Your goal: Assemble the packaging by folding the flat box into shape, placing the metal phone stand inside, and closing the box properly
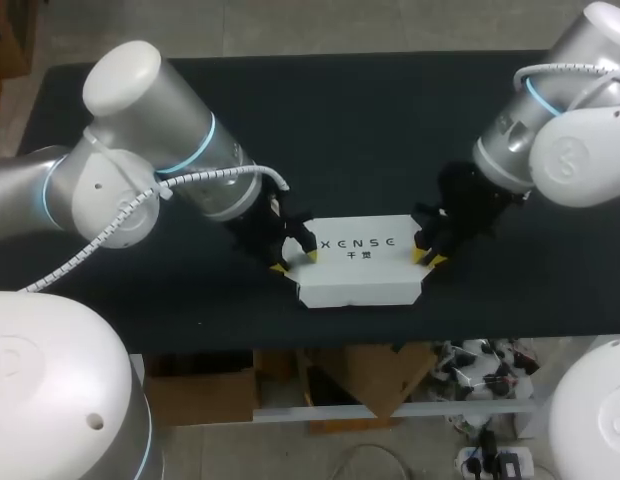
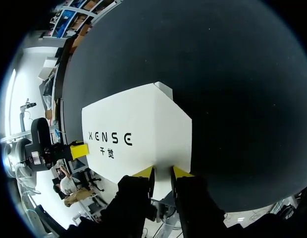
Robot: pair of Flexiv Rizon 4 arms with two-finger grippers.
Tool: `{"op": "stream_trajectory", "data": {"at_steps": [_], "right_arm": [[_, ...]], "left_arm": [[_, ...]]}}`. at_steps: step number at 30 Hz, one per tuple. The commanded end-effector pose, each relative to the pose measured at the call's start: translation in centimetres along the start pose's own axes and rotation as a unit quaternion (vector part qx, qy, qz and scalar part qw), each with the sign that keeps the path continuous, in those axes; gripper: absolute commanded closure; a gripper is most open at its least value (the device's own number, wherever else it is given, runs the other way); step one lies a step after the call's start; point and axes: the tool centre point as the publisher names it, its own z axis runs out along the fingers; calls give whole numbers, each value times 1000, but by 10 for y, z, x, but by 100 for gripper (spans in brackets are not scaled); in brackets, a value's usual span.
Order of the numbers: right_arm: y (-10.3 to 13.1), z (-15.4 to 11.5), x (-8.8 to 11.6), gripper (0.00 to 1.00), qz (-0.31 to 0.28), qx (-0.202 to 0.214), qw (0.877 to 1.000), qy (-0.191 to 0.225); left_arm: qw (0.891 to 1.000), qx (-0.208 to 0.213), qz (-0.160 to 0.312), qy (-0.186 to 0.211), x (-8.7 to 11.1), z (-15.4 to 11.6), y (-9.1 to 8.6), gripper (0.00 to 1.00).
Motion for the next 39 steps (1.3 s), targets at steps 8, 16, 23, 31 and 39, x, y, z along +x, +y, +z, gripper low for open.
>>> {"op": "stream_trajectory", "data": {"at_steps": [8,16,23,31,39], "right_arm": [[-5,2,-5,62,-27,-35,999,15],[-5,0,-2,64,-46,-52,997,19],[-4,1,-1,64,-58,-61,996,25],[-1,6,-2,64,-66,-64,995,32],[4,8,-3,63,-78,-70,994,42]], "left_arm": [[1000,7,6,-7,3,3,3,40],[1000,13,10,-9,4,2,4,39],[1000,19,14,-11,5,1,5,39],[999,27,21,-16,6,0,5,40],[999,33,27,-14,6,2,5,40]]}}
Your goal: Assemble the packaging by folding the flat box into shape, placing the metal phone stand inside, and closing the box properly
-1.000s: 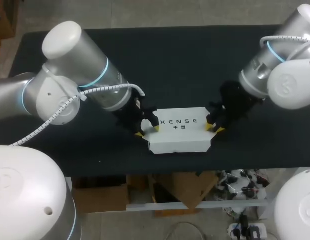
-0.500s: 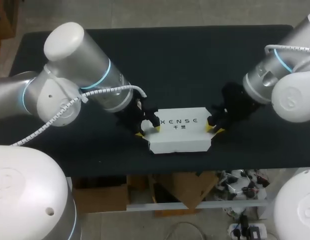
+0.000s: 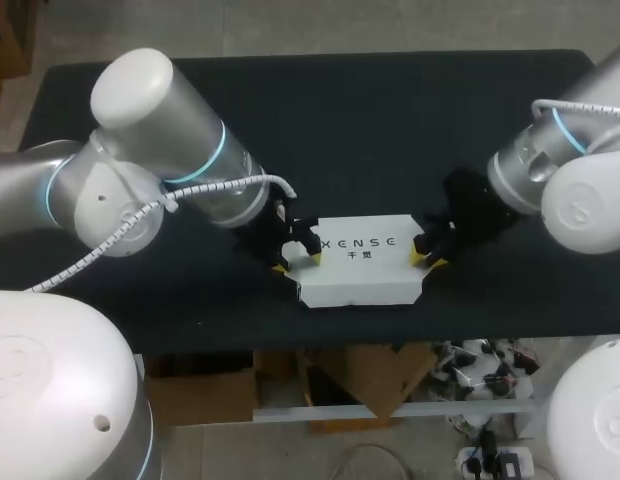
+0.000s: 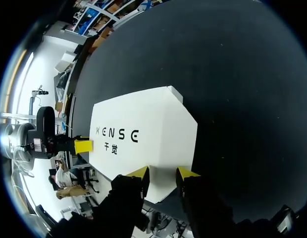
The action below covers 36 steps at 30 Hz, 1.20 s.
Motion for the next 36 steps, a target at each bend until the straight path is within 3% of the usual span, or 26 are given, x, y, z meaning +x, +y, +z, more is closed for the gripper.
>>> {"op": "stream_trajectory", "data": {"at_steps": [1,36], "right_arm": [[2,3,-2,63,-5,-4,1000,7],[2,10,-4,62,-2,-14,998,54]], "left_arm": [[1000,4,1,0,1,3,2,40],[999,-9,20,35,-2,7,-2,44]]}}
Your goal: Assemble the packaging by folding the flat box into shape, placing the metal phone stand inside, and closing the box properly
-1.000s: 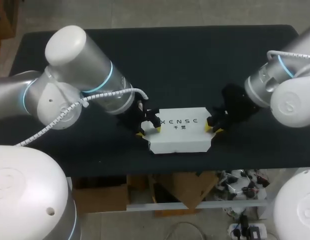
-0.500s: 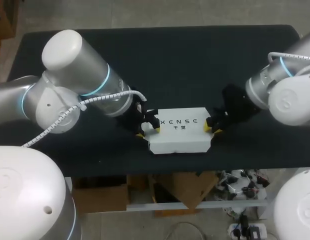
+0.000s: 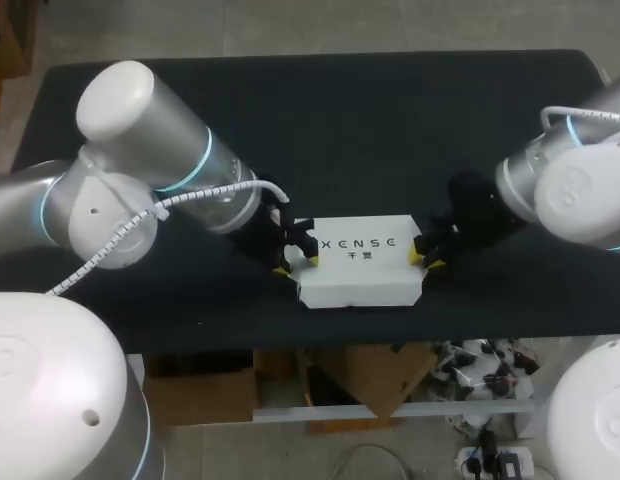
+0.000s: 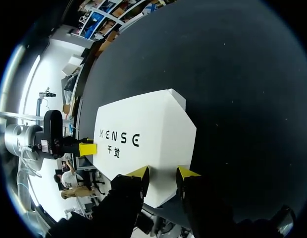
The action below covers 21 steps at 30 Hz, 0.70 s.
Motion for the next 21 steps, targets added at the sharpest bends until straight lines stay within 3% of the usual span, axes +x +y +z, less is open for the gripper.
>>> {"op": "stream_trajectory", "data": {"at_steps": [1,21], "right_arm": [[0,4,-4,62,-1,3,1000,15],[0,5,0,62,14,-1,999,48]], "left_arm": [[1000,-8,4,7,-1,4,-4,44],[999,-42,25,23,-3,14,-9,42]]}}
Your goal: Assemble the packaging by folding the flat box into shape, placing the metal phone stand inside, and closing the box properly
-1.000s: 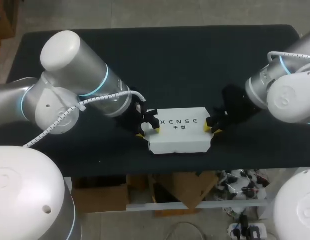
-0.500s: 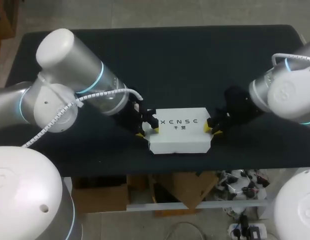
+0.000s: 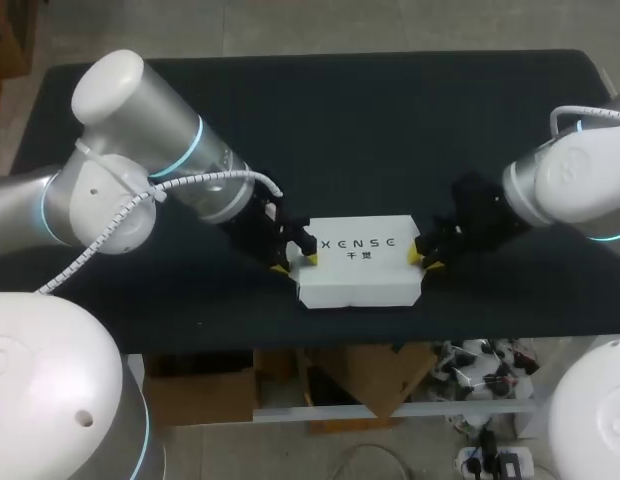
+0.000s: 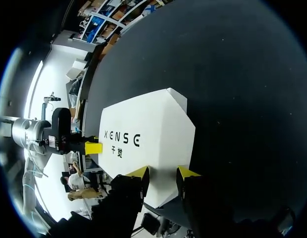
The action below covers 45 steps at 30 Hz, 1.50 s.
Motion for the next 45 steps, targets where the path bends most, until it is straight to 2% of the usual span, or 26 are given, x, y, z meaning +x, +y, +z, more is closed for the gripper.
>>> {"op": "stream_trajectory", "data": {"at_steps": [1,21,45], "right_arm": [[1,3,-2,62,0,3,1000,17],[7,1,5,61,13,8,999,31],[10,8,9,61,51,32,998,23]], "left_arm": [[1000,-4,2,3,0,10,-4,42],[1000,-9,4,22,3,12,-1,40],[999,-24,-12,17,8,14,-1,41]]}}
